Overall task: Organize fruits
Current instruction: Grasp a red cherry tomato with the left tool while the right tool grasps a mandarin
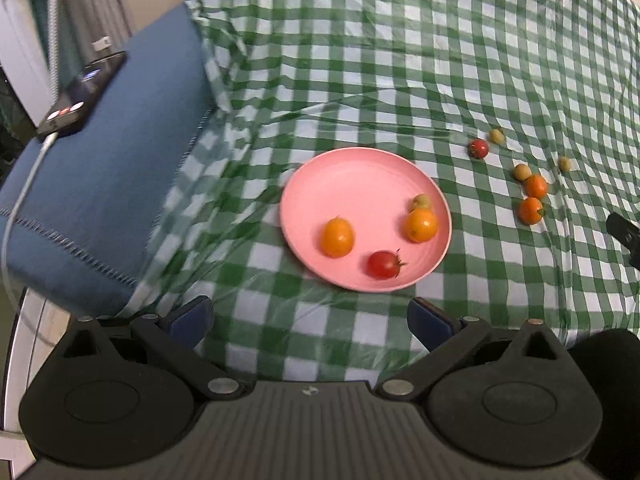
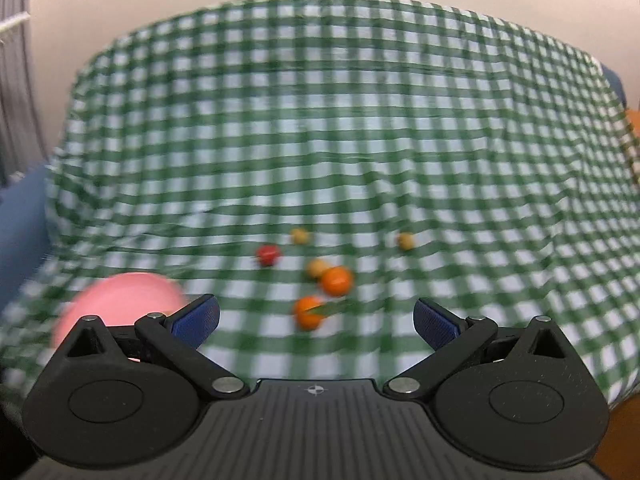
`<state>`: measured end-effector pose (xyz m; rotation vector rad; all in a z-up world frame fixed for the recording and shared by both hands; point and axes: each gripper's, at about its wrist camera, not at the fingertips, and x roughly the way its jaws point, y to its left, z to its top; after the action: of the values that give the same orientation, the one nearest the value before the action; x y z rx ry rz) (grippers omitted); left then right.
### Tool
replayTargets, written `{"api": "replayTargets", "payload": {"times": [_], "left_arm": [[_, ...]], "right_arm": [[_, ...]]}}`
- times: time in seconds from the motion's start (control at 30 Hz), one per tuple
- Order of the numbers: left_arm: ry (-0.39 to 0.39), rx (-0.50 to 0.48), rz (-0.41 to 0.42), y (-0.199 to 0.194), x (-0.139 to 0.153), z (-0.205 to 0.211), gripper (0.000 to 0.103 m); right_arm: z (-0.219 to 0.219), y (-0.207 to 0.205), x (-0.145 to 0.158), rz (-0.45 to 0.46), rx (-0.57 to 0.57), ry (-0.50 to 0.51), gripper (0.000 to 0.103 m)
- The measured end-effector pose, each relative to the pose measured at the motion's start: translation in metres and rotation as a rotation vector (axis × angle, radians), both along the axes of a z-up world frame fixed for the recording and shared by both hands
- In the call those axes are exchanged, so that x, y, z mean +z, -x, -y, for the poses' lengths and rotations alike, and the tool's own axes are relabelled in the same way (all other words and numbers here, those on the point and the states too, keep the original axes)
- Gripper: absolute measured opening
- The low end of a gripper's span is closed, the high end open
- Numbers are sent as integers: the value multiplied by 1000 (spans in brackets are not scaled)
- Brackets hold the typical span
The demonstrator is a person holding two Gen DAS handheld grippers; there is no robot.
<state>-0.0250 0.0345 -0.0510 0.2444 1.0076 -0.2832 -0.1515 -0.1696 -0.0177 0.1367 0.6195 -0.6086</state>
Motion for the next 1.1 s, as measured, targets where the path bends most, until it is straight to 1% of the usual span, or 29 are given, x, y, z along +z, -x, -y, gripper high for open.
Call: {"api": "replayTargets", "payload": {"times": [0.07,0.2,0.27,0.37,0.43,0.5,0.57,0.6,0.67,0.73,0.77,0.8,0.9,1.0,1.1], "left_arm": [[-3,1,-7,-9,-4,12,103],[-20,10,-31,-33,-15,35,103],[-28,10,-54,-48,-21,50,103],[-16,-2,-74,-74,-29,78,103],[-6,-22,-81,-94,-34,102,103],[23,-52,-92,-114,-39,127,103],[38,-73,-101,-135,-46,153,103],[45,-88,-101,-145,-51,166,103],[42,-118,-111,-166,-63,194,103],[43,-160,-137,-183,-76,221,103],[45,-182,-144,-189,-82,233,103],[47,-204,-147,-193,-87,243,103],[28,-256,-144,-203,-105,272,103],[-3,-263,-164,-209,-122,290,103],[-15,-262,-192,-213,-135,301,103]], "right_arm": [[28,-13,-12,-29,-18,13,102],[80,-49,-41,-77,-23,-37,102],[97,-67,-56,-96,-16,-50,102],[114,-91,-79,-122,-12,-67,102],[121,-101,-92,-127,-13,-91,102],[125,-110,-103,-124,-7,-106,102],[127,-119,-113,-130,0,-103,102],[127,-123,-118,-136,9,-98,100],[127,-129,-127,-156,23,-81,93],[131,-130,-134,-181,30,-69,77],[130,-129,-138,-187,35,-69,72],[130,-125,-140,-174,42,-71,68],[132,-119,-138,-160,56,-44,68],[126,-116,-140,-155,51,-14,69],[124,-116,-142,-155,60,20,69]]}}
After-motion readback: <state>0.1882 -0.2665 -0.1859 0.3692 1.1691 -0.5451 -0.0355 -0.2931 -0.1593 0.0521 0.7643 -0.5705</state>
